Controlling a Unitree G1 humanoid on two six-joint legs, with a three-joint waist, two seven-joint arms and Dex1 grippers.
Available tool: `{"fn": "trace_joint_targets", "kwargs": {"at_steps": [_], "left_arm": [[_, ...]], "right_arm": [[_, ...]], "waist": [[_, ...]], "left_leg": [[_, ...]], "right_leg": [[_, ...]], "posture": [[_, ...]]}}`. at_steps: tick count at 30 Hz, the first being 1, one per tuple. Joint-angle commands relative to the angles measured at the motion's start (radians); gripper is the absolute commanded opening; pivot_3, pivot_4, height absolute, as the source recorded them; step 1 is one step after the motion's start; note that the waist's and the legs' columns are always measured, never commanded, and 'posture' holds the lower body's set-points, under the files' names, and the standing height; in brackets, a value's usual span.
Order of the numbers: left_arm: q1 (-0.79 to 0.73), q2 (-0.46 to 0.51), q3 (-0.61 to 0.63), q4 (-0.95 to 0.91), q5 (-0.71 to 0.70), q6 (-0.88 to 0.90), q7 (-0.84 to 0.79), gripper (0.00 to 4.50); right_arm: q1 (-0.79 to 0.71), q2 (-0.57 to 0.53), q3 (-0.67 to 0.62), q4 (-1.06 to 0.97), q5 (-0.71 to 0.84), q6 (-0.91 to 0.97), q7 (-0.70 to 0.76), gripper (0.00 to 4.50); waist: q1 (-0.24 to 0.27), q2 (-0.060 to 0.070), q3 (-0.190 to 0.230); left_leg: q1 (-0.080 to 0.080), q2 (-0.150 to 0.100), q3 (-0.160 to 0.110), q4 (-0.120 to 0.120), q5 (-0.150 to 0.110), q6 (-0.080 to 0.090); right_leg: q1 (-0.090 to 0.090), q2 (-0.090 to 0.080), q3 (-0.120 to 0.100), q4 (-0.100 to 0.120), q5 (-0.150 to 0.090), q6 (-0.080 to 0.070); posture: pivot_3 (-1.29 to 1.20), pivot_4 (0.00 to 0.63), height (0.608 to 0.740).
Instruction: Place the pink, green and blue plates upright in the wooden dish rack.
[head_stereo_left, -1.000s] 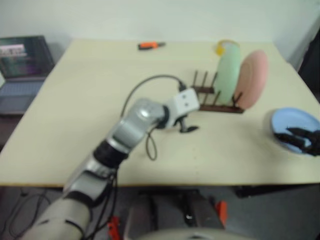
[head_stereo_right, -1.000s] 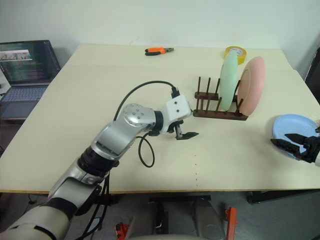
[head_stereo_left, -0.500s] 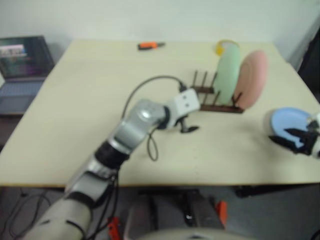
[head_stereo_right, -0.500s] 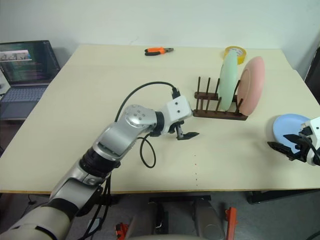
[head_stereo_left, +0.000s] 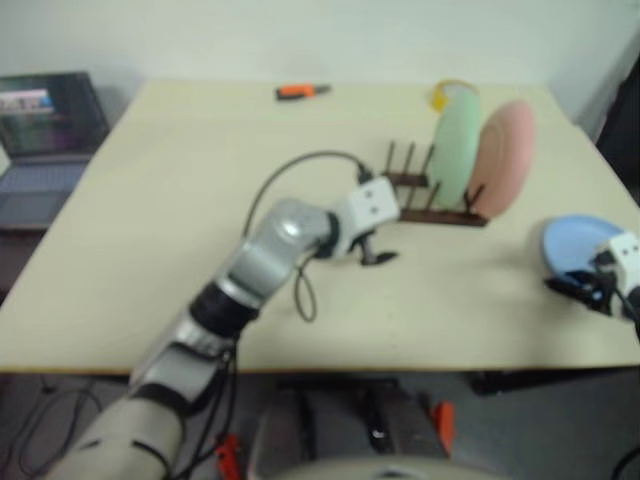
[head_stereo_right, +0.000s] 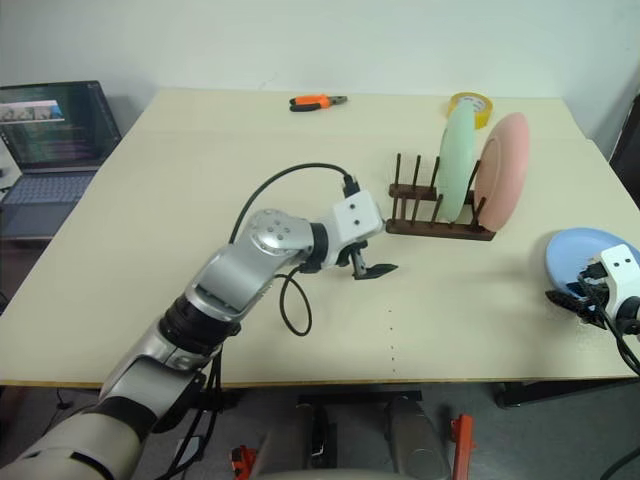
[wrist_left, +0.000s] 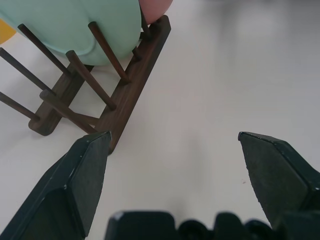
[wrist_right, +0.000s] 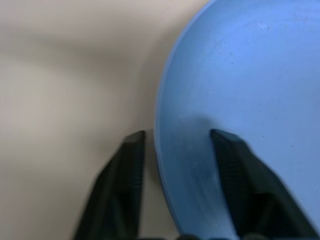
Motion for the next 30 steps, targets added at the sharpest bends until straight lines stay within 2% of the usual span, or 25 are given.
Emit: {"fn": "trace_joint_targets", "kwargs": {"at_steps": [1,3,4,10,18,23,30], "left_arm": [[-0.024,-0.003,0.036,-0.019,0.01,-0.006,0.013,4.5],[-0.021,-0.008,0.038,-0.019,0.007,-0.004,0.018,4.5],[-0.019,-0.007,0.04,-0.022,0.006,-0.003,0.018,4.5],[-0.029,0.002,0.056,-0.007,0.002,-0.022,0.014,4.5],[-0.05,-0.005,0.081,0.053,-0.004,-0.096,0.004,4.5],[-0.07,-0.011,0.128,0.106,-0.017,-0.17,-0.006,4.5],[-0.091,0.004,0.186,0.163,-0.027,-0.24,-0.019,4.5]], "right_arm": [[-0.016,-0.014,-0.016,-0.014,-0.006,-0.017,0.004,0.77],[-0.012,-0.018,-0.02,-0.017,-0.004,-0.018,0.008,0.13],[-0.006,-0.022,-0.028,-0.03,0.0,-0.016,0.008,0.01],[0.019,-0.019,-0.136,-0.121,0.046,0.014,-0.034,0.01],[0.048,-0.001,-0.28,-0.208,0.084,0.028,-0.11,0.01],[-0.005,-0.01,-0.362,-0.246,0.103,0.031,-0.186,0.01],[-0.081,-0.077,-0.436,-0.375,0.155,0.095,-0.203,0.01]], "waist": [[-0.001,0.0,0.0],[-0.001,-0.001,0.0],[-0.001,-0.001,0.001],[-0.001,-0.001,0.001],[0.0,-0.001,0.001],[0.0,-0.001,0.001],[-0.001,0.001,0.002]], "left_leg": [[0.0,0.0,0.0,0.0,0.0,0.0],[0.001,0.0,0.0,0.0,0.0,0.0],[0.002,0.0,0.0,0.0,0.0,0.0],[0.01,-0.001,-0.002,0.0,0.0,0.0],[0.01,-0.006,-0.005,-0.001,0.0,0.0],[0.009,-0.008,-0.006,-0.001,0.0,0.0],[0.009,-0.008,-0.007,-0.002,0.0,0.0]], "right_leg": [[0.0,0.0,0.0,0.0,0.0,0.0],[0.002,0.0,0.0,0.0,0.0,0.0],[0.003,0.0,0.0,-0.001,0.0,0.0],[0.01,-0.001,-0.001,-0.001,0.0,0.0],[0.011,-0.004,0.0,-0.002,-0.001,0.0],[0.011,-0.005,-0.001,-0.002,-0.001,0.0],[0.01,-0.005,-0.001,-0.002,-0.001,0.0]], "posture": [[0.0,0.15,0.74],[0.0,0.15,0.74],[0.0,0.15,0.74],[0.0,0.15,0.74],[0.0,0.15,0.74],[0.0,0.15,0.74],[0.0,0.15,0.74]]}}
